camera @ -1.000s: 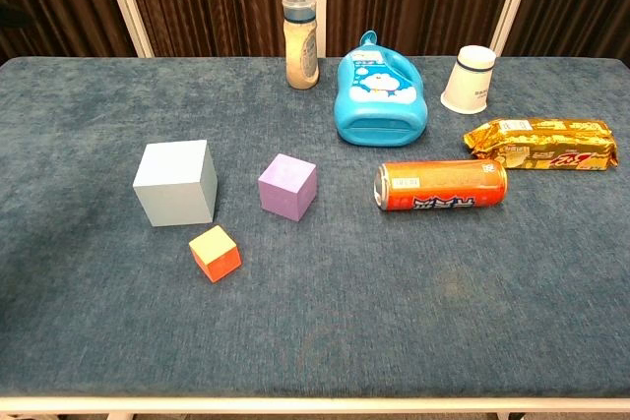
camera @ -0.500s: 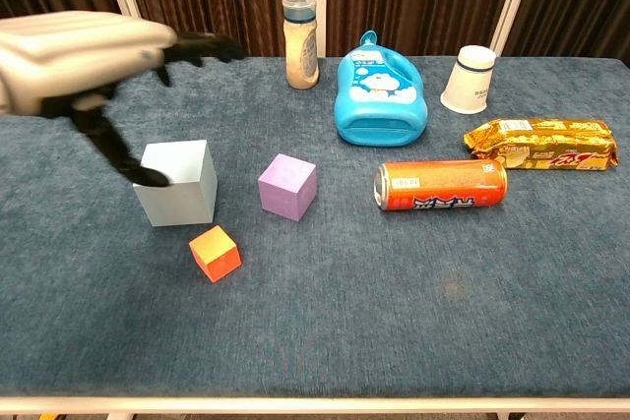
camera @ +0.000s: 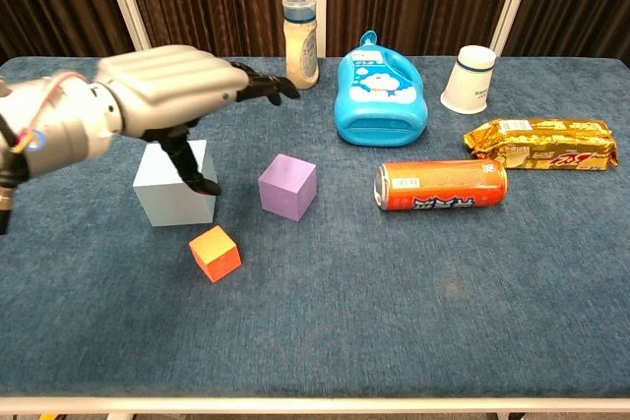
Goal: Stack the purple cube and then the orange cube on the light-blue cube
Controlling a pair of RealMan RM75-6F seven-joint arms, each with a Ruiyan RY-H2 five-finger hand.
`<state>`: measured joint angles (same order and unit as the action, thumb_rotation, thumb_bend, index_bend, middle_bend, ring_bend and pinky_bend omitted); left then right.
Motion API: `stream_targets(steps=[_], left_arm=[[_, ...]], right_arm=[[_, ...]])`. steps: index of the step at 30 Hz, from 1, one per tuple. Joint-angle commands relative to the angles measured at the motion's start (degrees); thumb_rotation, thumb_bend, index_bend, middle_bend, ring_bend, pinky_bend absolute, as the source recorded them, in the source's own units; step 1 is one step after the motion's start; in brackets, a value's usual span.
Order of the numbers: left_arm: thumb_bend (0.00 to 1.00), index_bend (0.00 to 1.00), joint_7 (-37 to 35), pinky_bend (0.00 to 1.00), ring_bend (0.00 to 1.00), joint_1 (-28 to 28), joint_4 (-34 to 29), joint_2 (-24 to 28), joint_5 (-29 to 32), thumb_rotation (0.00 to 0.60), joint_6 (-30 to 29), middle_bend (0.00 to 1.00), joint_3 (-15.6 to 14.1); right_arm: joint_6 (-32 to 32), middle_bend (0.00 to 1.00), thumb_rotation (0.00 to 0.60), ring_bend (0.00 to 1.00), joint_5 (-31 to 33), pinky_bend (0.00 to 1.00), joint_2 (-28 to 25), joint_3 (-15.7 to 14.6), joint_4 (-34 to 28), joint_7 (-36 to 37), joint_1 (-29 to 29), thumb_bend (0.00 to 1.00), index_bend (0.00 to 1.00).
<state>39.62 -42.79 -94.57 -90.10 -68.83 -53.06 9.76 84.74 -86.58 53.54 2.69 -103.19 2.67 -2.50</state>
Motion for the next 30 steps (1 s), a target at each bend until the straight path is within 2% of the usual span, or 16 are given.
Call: stream_targets(steps=[1, 17, 30], left_arm=[[0.14, 0.16, -1.6, 0.27, 0.15, -2.1, 3.0, -1.7, -2.2, 0.600, 1.4, 0.28, -0.6], [0.15, 0.19, -5.7, 0.28, 0.16, -8.0, 13.7, -6.9, -6.2, 0.600, 4.8, 0.32, -1.7], [0.16, 0.24, -8.5, 0.28, 0.18, -9.7, 19.5, -9.5, -8.2, 0.600, 5.0, 0.38, -3.0]], right_arm=[[0.0, 0.06, 0.600, 0.00, 0.0, 0.00, 0.0, 0.0, 0.1, 0.0, 0.0, 0.23, 0.04], [-0.5, 0.06, 0.600, 0.00, 0.8, 0.00, -0.1, 0.2, 0.1, 0.5, -0.2, 0.23, 0.04], [-0.7, 0.06, 0.600, 0.00, 0.8, 0.00, -0.2, 0.2, 0.3, 1.0, -0.3, 0.23, 0.04]])
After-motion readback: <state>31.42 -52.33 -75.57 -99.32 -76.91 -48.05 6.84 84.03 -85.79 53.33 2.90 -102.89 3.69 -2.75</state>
